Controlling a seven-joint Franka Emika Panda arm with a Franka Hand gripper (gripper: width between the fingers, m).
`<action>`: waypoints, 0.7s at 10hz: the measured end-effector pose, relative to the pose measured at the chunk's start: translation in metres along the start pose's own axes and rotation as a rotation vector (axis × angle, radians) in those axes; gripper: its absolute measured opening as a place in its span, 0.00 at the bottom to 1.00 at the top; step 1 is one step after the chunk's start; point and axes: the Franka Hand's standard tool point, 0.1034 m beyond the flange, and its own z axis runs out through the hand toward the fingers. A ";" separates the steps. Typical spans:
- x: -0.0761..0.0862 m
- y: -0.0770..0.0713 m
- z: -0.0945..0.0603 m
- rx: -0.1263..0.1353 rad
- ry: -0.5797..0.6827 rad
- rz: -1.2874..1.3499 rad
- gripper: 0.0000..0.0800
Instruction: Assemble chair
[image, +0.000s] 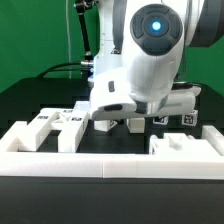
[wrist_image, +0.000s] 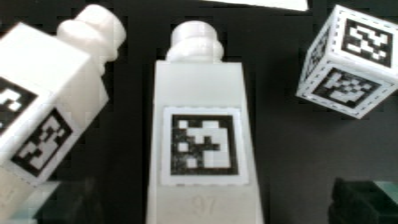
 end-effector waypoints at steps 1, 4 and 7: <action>-0.001 0.000 0.003 -0.007 -0.048 0.004 0.81; 0.002 -0.002 0.010 -0.004 -0.122 0.012 0.81; 0.006 -0.002 0.007 -0.006 -0.100 0.007 0.56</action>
Offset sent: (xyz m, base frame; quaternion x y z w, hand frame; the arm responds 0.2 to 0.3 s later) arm 0.0001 0.0018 0.0035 -0.0153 -0.1109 -0.0005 0.9937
